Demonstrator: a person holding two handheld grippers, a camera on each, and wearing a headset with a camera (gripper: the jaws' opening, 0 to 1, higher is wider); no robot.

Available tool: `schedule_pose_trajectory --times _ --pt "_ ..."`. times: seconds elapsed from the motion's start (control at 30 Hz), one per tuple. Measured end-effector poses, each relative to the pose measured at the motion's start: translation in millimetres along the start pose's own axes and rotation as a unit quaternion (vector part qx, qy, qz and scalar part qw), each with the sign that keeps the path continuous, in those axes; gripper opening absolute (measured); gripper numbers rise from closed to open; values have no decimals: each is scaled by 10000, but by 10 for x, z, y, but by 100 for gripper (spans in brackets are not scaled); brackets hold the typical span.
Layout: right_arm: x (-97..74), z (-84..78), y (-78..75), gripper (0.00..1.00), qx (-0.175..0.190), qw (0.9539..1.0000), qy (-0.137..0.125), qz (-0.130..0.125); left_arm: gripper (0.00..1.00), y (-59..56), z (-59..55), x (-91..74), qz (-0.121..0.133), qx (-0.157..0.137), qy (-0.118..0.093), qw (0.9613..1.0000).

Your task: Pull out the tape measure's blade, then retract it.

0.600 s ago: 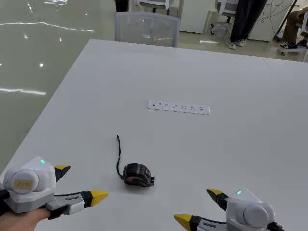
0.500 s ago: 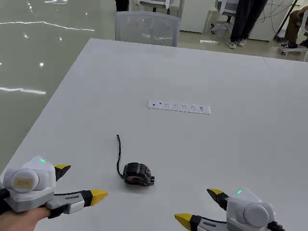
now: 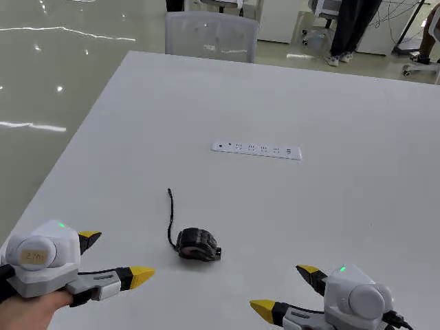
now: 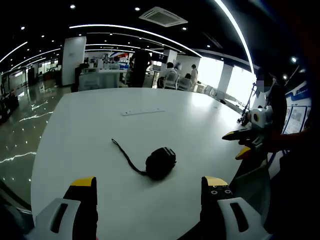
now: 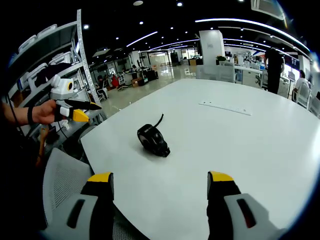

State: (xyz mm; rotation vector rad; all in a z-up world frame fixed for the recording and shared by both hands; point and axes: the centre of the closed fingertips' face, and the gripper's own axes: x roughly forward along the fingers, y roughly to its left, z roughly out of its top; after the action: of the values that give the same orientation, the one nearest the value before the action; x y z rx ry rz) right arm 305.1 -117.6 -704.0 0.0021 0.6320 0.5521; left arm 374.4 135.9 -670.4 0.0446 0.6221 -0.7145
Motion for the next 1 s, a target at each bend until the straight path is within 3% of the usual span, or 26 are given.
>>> schedule_pose_trajectory --times 0.67,1.0 --pt "32 -64 -10 77 89 9999 43 26 83 24 -65 65 -90 -2 64 9999" --pt "117 -116 -51 76 83 9998 132 87 83 -18 -94 224 -277 179 269 9991"
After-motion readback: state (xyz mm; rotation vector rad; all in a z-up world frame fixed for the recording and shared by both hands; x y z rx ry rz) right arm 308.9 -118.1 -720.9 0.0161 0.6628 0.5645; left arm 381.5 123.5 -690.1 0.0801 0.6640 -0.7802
